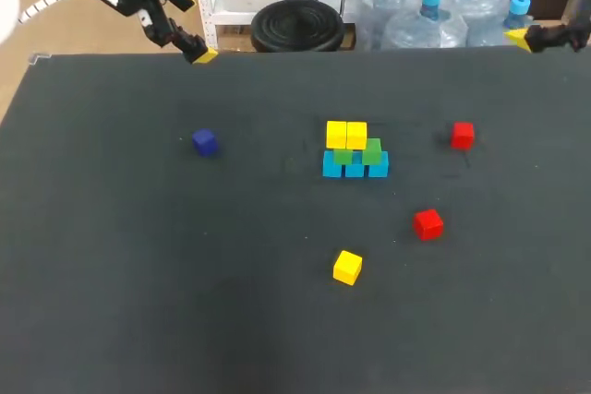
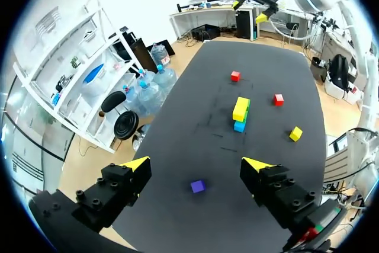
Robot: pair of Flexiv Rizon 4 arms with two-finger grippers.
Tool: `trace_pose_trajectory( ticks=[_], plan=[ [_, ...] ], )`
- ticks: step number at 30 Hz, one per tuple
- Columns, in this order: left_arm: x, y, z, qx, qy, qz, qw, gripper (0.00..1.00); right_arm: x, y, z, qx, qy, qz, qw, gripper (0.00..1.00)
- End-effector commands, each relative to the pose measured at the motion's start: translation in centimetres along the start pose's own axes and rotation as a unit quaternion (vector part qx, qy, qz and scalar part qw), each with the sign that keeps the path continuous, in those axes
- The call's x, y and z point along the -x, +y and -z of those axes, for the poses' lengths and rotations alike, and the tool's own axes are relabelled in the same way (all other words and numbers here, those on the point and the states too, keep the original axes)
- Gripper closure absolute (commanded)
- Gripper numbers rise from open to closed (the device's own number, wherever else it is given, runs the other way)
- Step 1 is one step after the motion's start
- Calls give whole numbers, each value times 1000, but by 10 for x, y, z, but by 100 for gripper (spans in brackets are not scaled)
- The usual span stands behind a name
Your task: Place the blue cubes, place green cubes on the blue cubes, place the yellow cubes on the green cubes, then place the red cubes on the yellow cubes, and place purple cube on the red cubes.
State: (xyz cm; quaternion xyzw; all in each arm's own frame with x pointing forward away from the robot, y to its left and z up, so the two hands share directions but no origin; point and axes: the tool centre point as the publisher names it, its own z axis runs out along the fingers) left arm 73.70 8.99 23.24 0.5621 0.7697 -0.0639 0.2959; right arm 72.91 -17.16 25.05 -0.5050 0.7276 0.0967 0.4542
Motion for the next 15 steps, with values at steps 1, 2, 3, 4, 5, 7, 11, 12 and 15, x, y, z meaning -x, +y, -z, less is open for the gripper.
trace_pose_trajectory(
  ticks=[1,2,3,4,5,7,11,12,15],
  plan=[
    [-1,1,0,-1,-1,-1,1000,0,14,30,2,82,71,100,989,0],
    [-1,1,0,-1,-1,-1,1000,0,14,41,0,95,81,114,986,0],
    [-1,1,0,-1,-1,-1,1000,0,14,52,0,113,88,122,982,0],
    [-1,1,0,-1,-1,-1,1000,0,12,66,0,137,101,138,976,0],
    [-1,1,0,-1,-1,-1,1000,0,9,77,1,154,116,151,970,0],
    [-1,1,0,-1,-1,-1,1000,0,6,96,4,179,130,152,963,0],
    [-1,1,0,-1,-1,-1,1000,0,4,132,15,229,140,172,948,0],
    [-1,1,0,-1,-1,-1,1000,0,3,139,17,240,142,182,943,0],
    [-1,1,0,-1,-1,-1,1000,0,-3,154,24,261,147,221,928,0]
  ],
)
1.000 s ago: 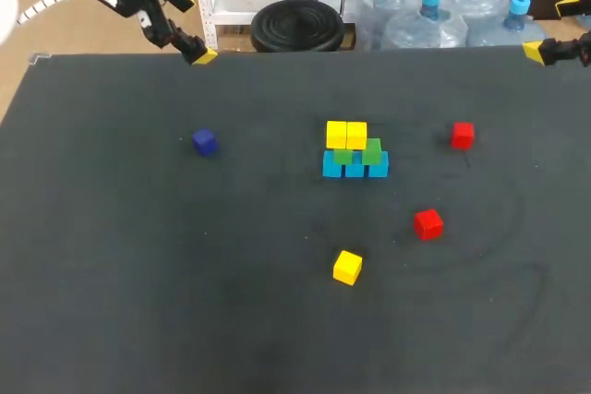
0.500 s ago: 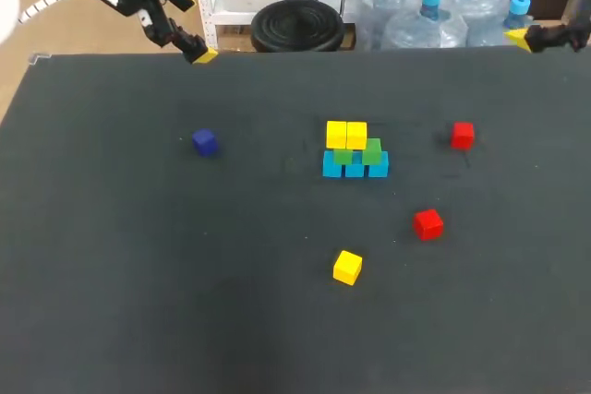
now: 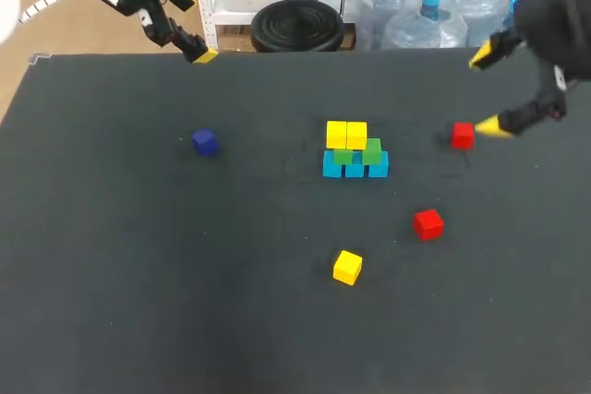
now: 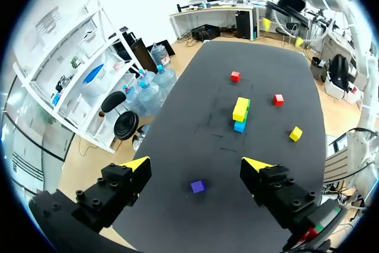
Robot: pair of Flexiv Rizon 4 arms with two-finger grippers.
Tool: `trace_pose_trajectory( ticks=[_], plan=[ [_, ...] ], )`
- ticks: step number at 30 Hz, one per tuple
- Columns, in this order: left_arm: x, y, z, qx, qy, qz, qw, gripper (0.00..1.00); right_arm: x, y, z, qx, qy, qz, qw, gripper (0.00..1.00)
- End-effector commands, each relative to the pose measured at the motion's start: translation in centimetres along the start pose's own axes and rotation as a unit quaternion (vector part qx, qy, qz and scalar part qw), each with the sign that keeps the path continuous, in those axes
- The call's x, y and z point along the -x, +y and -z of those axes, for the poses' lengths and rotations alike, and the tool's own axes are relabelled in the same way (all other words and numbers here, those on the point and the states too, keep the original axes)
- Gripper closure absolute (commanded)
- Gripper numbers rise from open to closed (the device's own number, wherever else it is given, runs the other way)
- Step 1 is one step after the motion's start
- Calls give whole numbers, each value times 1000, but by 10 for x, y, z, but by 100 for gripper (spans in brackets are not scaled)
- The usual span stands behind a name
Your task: Place the blue cubes, place green cubes on the blue cubes, place the yellow cubes on the green cubes, then place the red cubes on the yellow cubes, and place purple cube on the red cubes.
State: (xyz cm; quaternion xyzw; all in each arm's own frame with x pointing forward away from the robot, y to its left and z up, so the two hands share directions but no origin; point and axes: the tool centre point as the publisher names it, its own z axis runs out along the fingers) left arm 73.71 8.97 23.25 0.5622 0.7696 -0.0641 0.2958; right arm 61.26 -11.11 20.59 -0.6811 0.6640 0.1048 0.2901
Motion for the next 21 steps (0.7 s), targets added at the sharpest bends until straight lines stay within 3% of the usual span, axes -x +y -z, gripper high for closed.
trace_pose_trajectory(
  ticks=[1,8,14,18,21],
  plan=[
    [-1,1,0,-1,-1,-1,1000,0,2,24,12,91,54,96,990,0],
    [-1,1,0,-1,-1,-1,1000,0,30,37,-10,122,12,144,982,0],
    [-1,1,0,-1,-1,-1,1000,0,45,39,-36,148,2,204,968,0],
    [-1,1,0,-1,-1,-1,1000,0,38,42,-64,161,55,285,943,0],
    [-1,1,0,-1,-1,-1,1000,0,36,49,-77,165,93,347,918,0]
  ],
)
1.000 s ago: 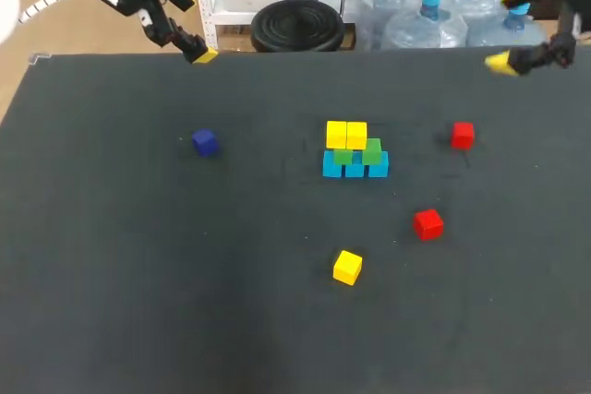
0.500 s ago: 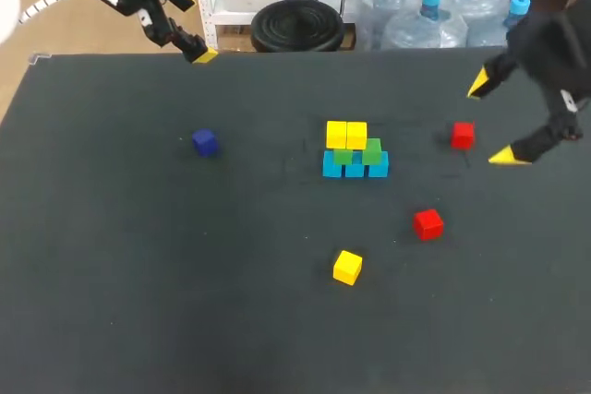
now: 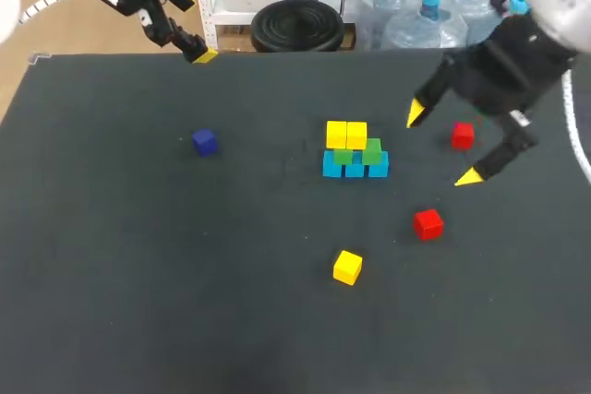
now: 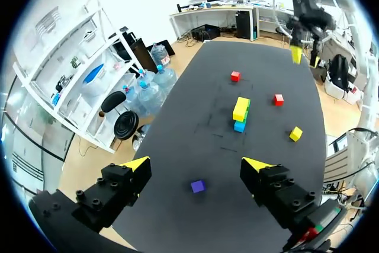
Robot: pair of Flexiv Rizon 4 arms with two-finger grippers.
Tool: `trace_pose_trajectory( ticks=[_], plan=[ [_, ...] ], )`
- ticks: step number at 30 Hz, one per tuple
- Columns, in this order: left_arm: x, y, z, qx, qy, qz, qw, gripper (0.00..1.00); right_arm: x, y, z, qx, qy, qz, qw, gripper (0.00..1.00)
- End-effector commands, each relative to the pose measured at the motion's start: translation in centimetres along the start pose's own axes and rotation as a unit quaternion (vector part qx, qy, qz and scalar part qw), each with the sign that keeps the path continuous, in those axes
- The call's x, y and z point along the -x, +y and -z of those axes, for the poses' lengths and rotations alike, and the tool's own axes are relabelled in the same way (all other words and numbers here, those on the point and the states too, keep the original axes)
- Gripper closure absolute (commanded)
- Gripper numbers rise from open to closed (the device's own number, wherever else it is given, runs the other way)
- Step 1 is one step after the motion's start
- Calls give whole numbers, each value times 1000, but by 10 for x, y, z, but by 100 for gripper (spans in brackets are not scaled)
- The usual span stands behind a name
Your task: Place the blue cubes, place green cubes on the blue cubes, place the yellow cubes on the green cubes, then place the red cubes on the yellow cubes, and place purple cube on the red cubes.
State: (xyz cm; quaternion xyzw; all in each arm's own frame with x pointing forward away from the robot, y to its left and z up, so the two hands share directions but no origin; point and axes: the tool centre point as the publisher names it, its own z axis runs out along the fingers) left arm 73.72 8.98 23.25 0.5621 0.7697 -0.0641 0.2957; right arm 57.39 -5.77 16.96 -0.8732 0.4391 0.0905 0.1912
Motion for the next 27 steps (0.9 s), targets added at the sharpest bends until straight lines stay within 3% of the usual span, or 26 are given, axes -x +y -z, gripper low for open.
trace_pose_trajectory(
  ticks=[1,6,17,19,27],
  plan=[
    [-1,1,0,-1,-1,-1,1000,0,7,-10,-30,49,71,83,993,0],
    [-1,1,0,-1,-1,-1,1000,0,22,-3,-47,56,91,105,989,0],
    [-1,1,0,-1,-1,-1,1000,0,38,19,-55,66,69,100,990,0],
    [-1,1,0,-1,-1,-1,1000,0,37,25,-62,74,40,80,993,0],
    [-1,1,0,-1,-1,-1,1000,0,34,47,-94,82,61,168,980,0]
  ],
)
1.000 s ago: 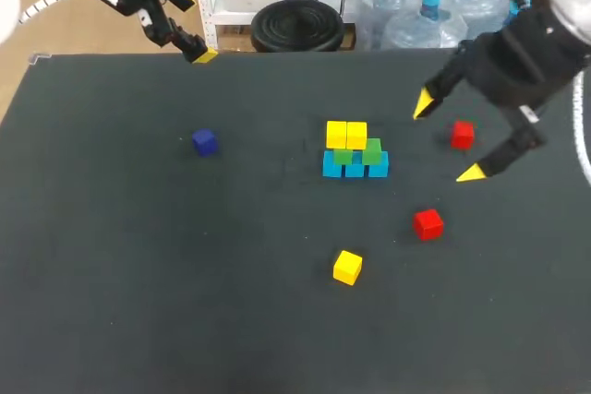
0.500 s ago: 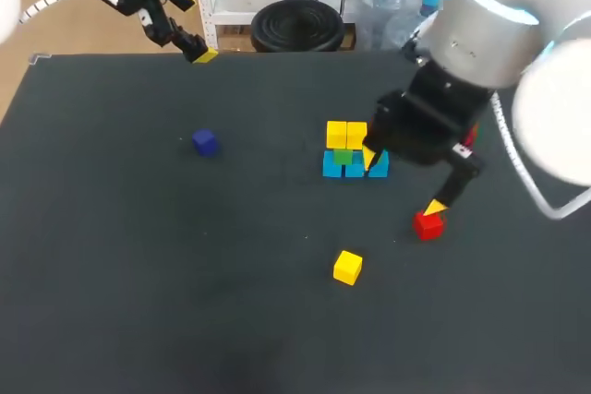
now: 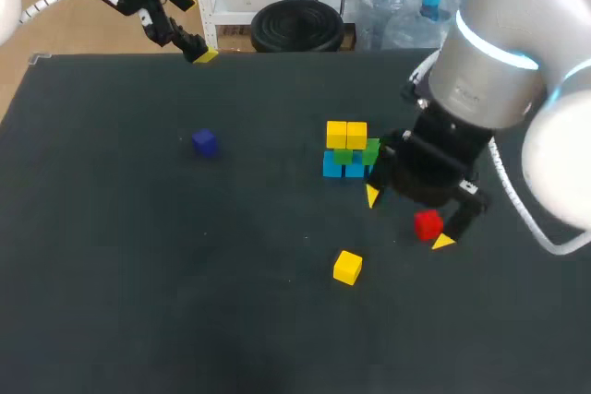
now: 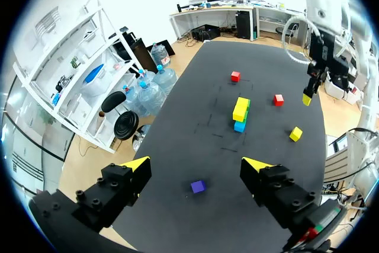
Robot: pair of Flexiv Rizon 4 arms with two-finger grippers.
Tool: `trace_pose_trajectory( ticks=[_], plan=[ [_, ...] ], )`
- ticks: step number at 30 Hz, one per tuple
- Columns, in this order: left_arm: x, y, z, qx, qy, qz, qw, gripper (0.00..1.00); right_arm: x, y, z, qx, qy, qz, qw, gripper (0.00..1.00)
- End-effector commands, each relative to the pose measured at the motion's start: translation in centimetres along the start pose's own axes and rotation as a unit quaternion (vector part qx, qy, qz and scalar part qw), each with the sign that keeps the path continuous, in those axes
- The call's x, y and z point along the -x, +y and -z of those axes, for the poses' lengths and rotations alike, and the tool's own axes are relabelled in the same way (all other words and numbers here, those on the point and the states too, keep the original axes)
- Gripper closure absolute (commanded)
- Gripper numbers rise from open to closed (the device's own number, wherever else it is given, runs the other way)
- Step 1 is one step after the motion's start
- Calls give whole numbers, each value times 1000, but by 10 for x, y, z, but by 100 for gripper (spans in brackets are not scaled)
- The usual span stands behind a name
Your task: Place the blue cubes, place green cubes on the blue cubes, place the yellow cubes on the green cubes, then place the red cubes on the yellow cubes, and place purple cube on the red cubes.
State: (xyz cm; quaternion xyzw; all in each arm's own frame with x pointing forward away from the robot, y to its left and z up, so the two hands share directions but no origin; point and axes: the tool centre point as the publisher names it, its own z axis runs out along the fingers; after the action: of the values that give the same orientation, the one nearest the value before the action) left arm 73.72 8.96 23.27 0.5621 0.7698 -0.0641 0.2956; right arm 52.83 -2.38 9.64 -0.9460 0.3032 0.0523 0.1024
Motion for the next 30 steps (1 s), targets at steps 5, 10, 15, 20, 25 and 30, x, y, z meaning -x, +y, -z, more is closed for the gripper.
trace_pose_trajectory(
  ticks=[5,10,15,20,25,30],
  plan=[
    [-1,1,0,-1,-1,-1,1000,0,19,4,-33,1,17,54,998,0],
    [-1,1,0,-1,-1,-1,1000,0,26,7,-48,4,15,59,998,0],
    [-1,1,0,-1,-1,-1,1000,0,29,9,-65,4,22,64,998,0],
    [-1,1,0,-1,-1,-1,1000,0,32,-5,-72,6,24,61,998,0],
    [-1,1,0,-1,-1,-1,1000,0,35,-18,-74,10,26,53,998,0],
    [-1,1,0,-1,-1,-1,1000,0,33,-32,-78,13,36,60,997,0]
  ],
)
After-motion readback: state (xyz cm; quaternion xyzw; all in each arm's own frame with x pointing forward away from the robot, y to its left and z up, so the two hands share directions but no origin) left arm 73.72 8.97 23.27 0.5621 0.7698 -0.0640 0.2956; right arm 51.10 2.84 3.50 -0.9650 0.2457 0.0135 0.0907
